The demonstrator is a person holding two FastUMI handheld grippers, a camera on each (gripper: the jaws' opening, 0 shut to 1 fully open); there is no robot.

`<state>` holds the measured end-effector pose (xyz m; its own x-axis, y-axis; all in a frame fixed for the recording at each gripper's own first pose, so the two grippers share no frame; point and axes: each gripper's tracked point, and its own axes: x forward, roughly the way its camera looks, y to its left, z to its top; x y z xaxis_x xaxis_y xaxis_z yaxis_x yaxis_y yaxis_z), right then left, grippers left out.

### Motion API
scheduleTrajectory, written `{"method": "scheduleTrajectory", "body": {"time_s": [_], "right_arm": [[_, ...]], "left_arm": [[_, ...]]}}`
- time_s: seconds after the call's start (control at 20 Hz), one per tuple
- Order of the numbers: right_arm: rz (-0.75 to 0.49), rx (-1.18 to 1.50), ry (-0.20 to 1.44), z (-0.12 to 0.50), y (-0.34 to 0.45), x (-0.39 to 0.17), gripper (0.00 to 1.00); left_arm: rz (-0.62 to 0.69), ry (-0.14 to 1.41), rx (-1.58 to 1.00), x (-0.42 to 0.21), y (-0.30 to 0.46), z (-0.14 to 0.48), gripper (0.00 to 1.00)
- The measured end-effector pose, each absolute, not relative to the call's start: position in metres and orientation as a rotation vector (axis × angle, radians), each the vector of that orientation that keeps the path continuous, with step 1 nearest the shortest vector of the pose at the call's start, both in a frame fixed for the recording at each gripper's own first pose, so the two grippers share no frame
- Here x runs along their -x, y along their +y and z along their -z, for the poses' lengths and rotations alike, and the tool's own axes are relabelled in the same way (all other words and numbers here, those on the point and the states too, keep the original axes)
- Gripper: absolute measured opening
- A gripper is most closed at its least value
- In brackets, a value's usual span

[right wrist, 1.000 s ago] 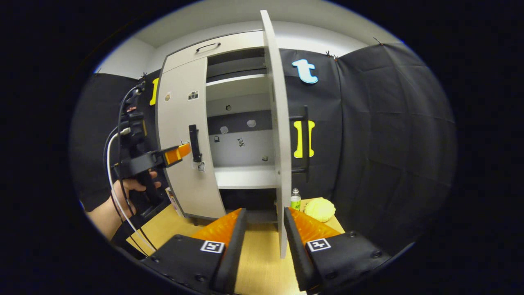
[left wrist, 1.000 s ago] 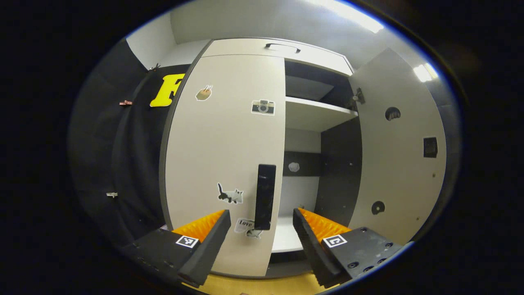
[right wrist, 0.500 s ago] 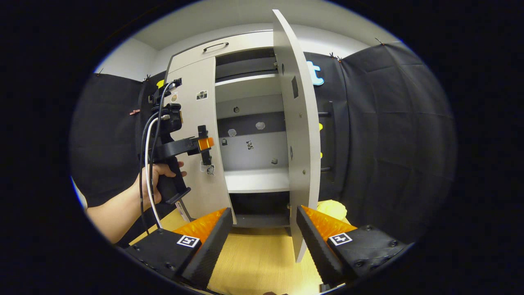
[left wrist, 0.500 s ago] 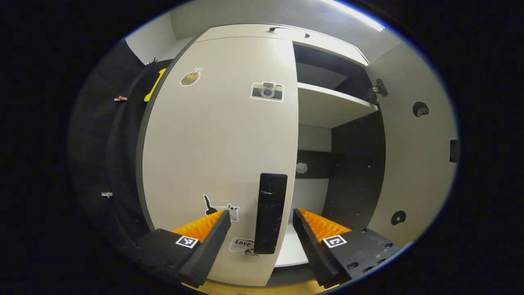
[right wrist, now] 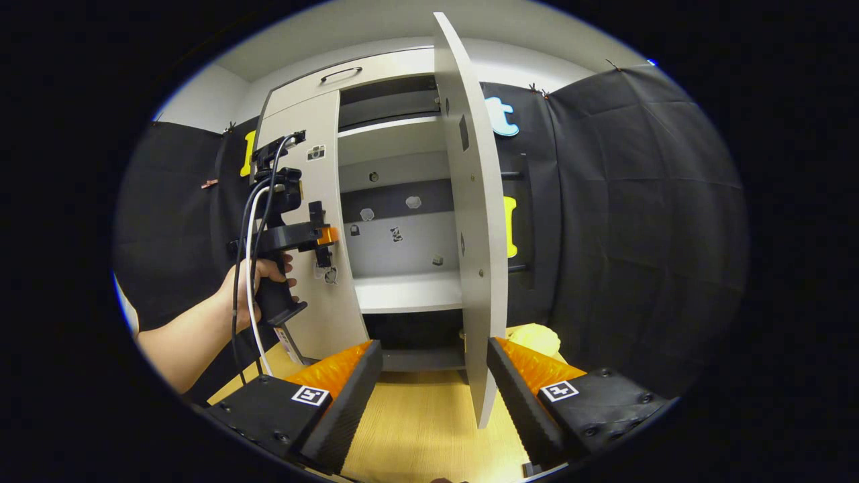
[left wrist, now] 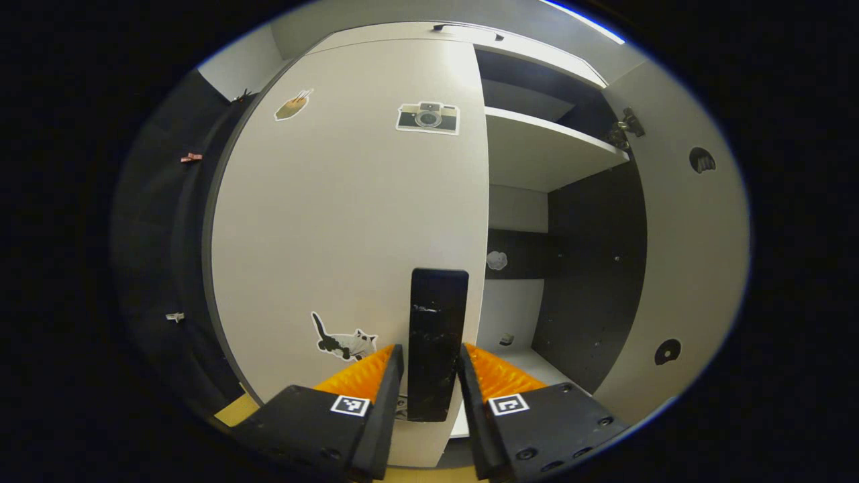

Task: Open the right door of the double-door shoe cabinet with the right hand, and open the left door with the left hand.

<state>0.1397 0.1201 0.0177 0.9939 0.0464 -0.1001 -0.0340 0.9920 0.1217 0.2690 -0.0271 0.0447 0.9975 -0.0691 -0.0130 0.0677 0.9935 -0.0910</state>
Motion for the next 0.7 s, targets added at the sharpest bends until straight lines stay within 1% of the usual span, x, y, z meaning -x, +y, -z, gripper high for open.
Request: {"method": "scheduleTrajectory", "body": {"time_s": [0.05,0.1,0.2,0.25,0.35,0.4,0.45,0.5,0.7], "right_arm": [[-0.04,-0.119,0.105,-0.0166,0.1193,-0.1399,0.98],[-0.041,-0.117,0.108,-0.0155,0.1192,-0.1405,0.98],[-0.046,-0.117,0.115,-0.0139,0.1195,-0.14,0.98],[-0.048,-0.119,0.118,-0.0134,0.12,-0.1396,0.98],[-0.056,-0.12,0.131,-0.0104,0.1215,-0.1387,0.98],[-0.061,-0.119,0.134,-0.0107,0.1225,-0.1384,0.98],[-0.068,-0.12,0.134,-0.0116,0.1243,-0.1379,0.98],[-0.076,-0.121,0.131,-0.0116,0.1256,-0.1385,0.98],[-0.091,-0.115,0.125,-0.0128,0.1274,-0.1388,0.98]], "left_arm": [[0.072,0.016,0.105,-0.2696,-0.0286,-0.0443,0.42],[0.071,0.019,0.097,-0.2686,-0.0283,-0.0442,0.39],[0.06,0.007,0.076,-0.2697,-0.0286,-0.0438,0.32],[0.064,-0.004,0.077,-0.27,-0.0285,-0.0449,0.3],[0.079,-0.01,0.071,-0.2732,-0.0295,-0.0427,0.23],[0.09,0.015,0.04,-0.2693,-0.0298,-0.0426,0.14],[0.096,0.029,0.031,-0.2684,-0.0284,-0.0423,0.1],[0.1,0.041,0.052,-0.2696,-0.0298,-0.0415,0.08],[0.08,0.065,0.068,-0.2678,-0.0284,-0.041,0.08]]}}
